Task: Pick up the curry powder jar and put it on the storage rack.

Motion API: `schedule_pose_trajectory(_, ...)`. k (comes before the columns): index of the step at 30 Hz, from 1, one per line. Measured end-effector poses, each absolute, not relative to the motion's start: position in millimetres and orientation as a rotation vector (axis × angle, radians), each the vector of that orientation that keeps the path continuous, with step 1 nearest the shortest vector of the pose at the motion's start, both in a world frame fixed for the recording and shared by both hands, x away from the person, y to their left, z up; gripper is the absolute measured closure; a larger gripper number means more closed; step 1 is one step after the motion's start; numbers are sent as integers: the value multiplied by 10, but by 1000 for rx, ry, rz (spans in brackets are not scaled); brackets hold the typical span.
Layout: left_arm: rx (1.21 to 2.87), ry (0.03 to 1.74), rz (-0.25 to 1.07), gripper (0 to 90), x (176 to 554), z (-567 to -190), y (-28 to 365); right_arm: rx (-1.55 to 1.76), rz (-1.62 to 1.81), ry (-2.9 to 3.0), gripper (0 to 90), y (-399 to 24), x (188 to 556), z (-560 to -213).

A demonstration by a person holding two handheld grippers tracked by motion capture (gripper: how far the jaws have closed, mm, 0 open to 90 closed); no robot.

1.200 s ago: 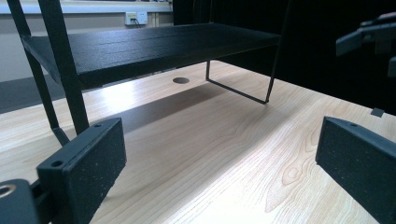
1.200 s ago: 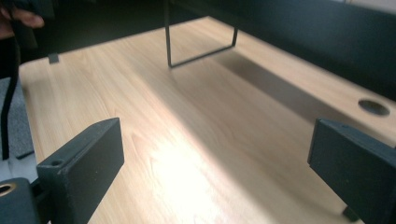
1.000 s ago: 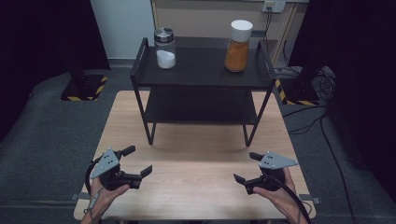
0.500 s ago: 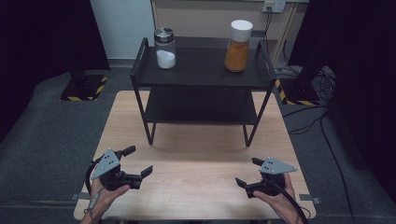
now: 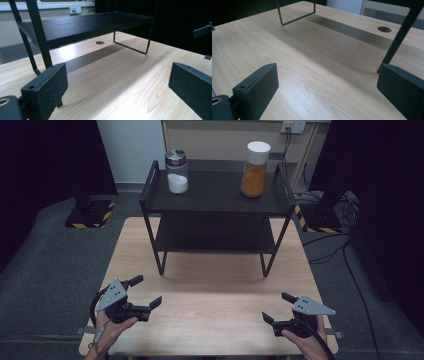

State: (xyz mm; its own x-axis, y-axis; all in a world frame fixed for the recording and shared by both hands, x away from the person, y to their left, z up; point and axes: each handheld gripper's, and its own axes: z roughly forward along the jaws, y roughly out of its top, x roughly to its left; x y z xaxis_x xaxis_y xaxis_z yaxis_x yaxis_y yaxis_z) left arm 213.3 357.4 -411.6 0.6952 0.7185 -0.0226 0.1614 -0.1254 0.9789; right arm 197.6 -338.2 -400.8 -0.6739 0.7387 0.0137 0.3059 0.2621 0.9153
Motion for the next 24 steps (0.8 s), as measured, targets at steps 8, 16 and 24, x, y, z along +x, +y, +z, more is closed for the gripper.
schedule_pose_trajectory(8,1637,730,579,10,2106,-4127,3589,972,1425,2065,38,-3482,1879,-4037)
schedule_pose_trajectory(16,1601,721,612,11,2062,-4151,3587,977,1513,1989,30,-3583,1843,-4116)
schedule_pose_trajectory(24,1571,735,622,11,2044,-4170,3599,974,1521,1986,28,-3587,1855,-4122)
